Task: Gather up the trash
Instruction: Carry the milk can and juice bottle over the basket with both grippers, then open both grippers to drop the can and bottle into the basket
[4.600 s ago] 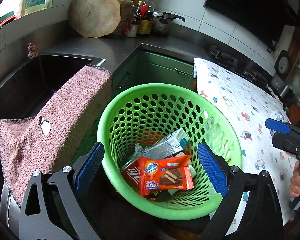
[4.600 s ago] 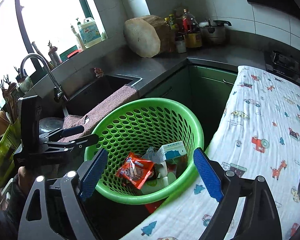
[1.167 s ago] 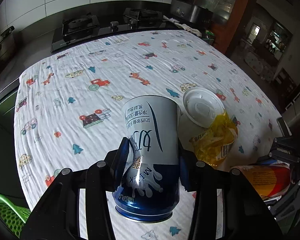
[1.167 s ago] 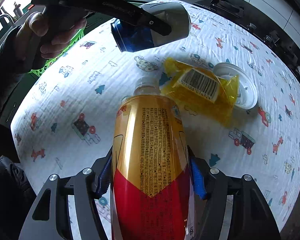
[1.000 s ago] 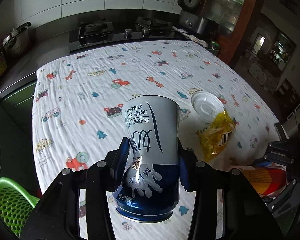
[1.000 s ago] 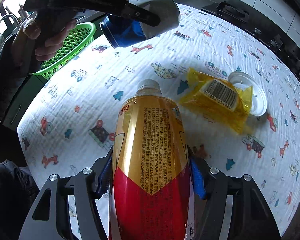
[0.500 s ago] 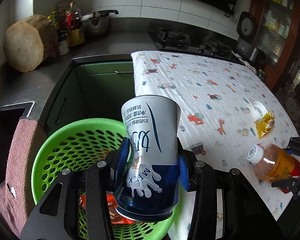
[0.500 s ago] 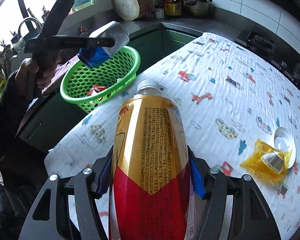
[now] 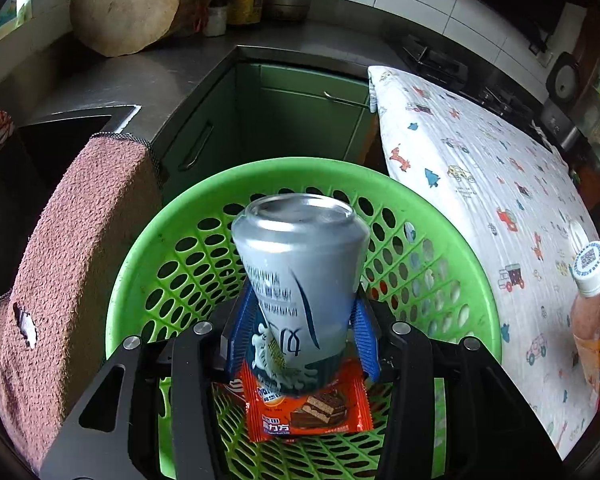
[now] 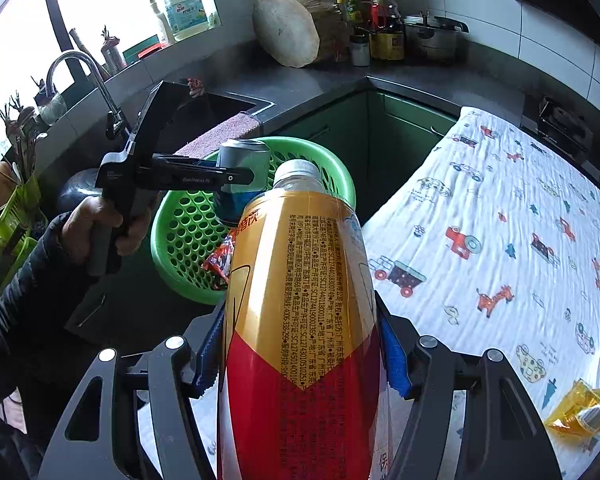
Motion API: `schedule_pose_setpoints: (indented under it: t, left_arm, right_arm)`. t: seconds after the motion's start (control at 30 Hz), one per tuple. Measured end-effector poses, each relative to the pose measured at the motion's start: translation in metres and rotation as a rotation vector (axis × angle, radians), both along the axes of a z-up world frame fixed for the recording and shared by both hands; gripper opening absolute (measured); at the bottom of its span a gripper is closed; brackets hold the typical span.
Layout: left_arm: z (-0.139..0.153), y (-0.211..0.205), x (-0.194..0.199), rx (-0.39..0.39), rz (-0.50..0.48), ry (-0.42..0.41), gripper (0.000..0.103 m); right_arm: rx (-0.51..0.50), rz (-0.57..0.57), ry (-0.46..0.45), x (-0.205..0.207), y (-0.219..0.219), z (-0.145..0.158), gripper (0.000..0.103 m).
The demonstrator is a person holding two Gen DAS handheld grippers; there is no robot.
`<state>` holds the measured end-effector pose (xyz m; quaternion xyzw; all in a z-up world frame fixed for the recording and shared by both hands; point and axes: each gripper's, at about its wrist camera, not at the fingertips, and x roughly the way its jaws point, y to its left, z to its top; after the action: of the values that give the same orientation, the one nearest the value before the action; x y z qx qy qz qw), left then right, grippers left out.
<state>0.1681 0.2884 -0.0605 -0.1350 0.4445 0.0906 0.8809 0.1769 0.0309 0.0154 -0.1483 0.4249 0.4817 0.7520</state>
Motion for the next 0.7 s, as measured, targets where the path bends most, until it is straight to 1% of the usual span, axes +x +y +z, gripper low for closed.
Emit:
schedule_pose_setpoints:
  t: [0.17,0.23,0.37,0.4,0.43,0.5,0.57,0.7]
  left_arm:
    - [0.002,0.007,-0.016,-0.012,0.015,-0.024,0.05]
    - [0.005,0.008,-0.022,-0.017,0.01,-0.039,0.055]
    - [0.007,0.009,-0.031,-0.009,0.011,-0.046,0.057]
    - [0.007,0.011,-0.034,-0.012,0.019,-0.046,0.063]
    - [0.008,0.012,-0.038,-0.015,0.026,-0.05,0.065]
    - [0.01,0.015,-0.044,-0.019,0.036,-0.058,0.067]
    - [0.013,0.016,-0.052,-0.024,0.046,-0.07,0.071]
    - [0.02,0.016,-0.062,-0.019,0.059,-0.096,0.075]
  right_arm:
    - [0.028,-0.006,0.02,0.008,0.031,0.0,0.063]
    - [0.039,-0.012,0.017,0.011,0.043,0.0,0.063]
    - [0.064,-0.021,0.039,0.019,0.067,0.0,0.063]
    - [0.067,-0.026,0.042,0.021,0.072,-0.001,0.063]
    - [0.067,-0.028,0.043,0.022,0.078,-0.002,0.063]
    - [0.063,-0.037,0.04,0.025,0.089,-0.004,0.063]
    - [0.064,-0.053,0.042,0.028,0.1,-0.007,0.063]
    - [0.089,-0.078,0.05,0.034,0.117,-0.013,0.063]
